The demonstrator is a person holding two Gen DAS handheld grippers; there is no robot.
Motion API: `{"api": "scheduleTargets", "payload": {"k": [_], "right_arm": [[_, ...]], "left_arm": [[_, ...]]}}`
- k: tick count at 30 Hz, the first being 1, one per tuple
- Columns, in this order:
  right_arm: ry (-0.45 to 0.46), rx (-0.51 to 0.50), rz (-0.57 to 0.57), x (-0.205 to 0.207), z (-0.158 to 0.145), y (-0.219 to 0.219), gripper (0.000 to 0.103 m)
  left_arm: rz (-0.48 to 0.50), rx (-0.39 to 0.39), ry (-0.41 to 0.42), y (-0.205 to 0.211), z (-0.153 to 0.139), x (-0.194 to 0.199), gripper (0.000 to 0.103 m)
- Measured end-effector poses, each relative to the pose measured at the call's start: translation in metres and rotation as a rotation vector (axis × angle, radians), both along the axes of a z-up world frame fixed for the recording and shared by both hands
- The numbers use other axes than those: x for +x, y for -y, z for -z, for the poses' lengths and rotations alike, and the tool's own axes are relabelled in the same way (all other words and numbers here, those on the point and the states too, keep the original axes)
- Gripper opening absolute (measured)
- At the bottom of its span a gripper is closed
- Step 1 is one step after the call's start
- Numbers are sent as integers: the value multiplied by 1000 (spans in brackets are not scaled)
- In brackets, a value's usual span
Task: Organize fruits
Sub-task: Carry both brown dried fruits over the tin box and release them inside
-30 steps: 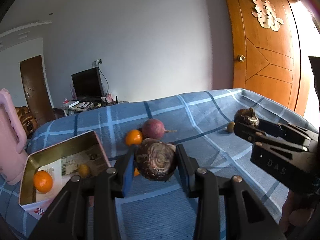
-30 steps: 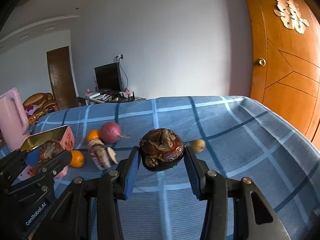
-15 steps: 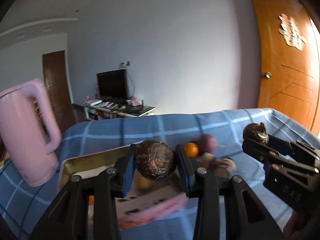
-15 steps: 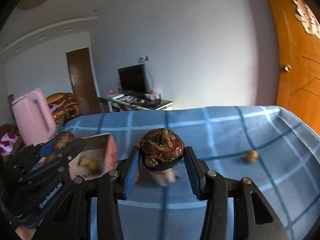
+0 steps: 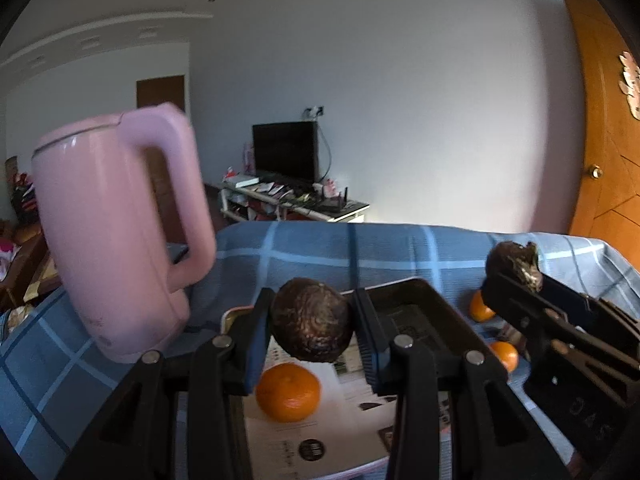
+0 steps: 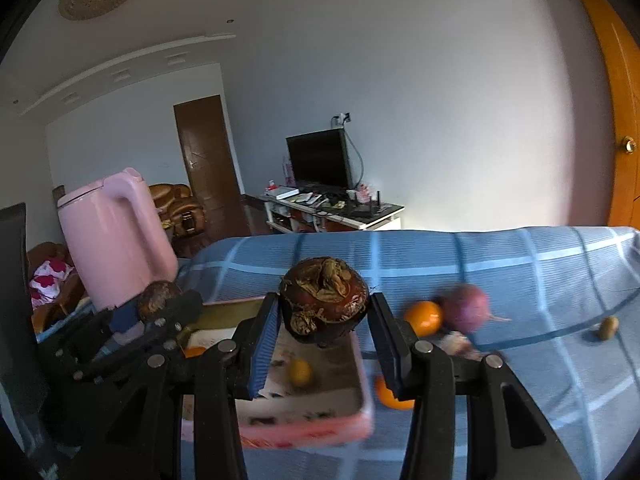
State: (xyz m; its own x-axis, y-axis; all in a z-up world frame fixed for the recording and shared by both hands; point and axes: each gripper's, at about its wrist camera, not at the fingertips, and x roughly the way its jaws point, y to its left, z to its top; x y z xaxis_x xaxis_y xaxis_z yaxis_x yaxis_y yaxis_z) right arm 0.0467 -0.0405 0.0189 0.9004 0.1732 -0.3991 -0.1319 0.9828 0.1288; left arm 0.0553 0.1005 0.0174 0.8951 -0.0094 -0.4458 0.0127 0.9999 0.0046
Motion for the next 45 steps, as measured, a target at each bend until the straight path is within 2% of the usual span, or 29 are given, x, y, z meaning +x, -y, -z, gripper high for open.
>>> {"api": "scheduleTargets", "payload": {"k": [7,14,16,22,30,36,40,45], "right_arm": [[-30,46,0,19,15,-13,47],[-55,38,0,33,22,-13,47],[-87,29,1,40,24,-14,47],[-147,-49,-19,54,36,-27,47],[-184,-42,-30,59,41,-27,47],[-233,-51,-45,68,47,-31,47],[-276,-52,-56,74,52,-33,47],[-285,-57,-59,76,53,-34,48]], "left_arm": [[-50,8,-41,-9,10,12,40],[-83,26,-45,-13,12,19,40],[-95,35,-52,-13,14,21,40],[-86,47,-89,-11,21,29,40],[-91,59,-138,-10,31,36,40],[-96,38,-170,-13,36,42,40],[-98,23,-221,-16,41,48,40],[-102,25,-223,-15,41,48,40]]}}
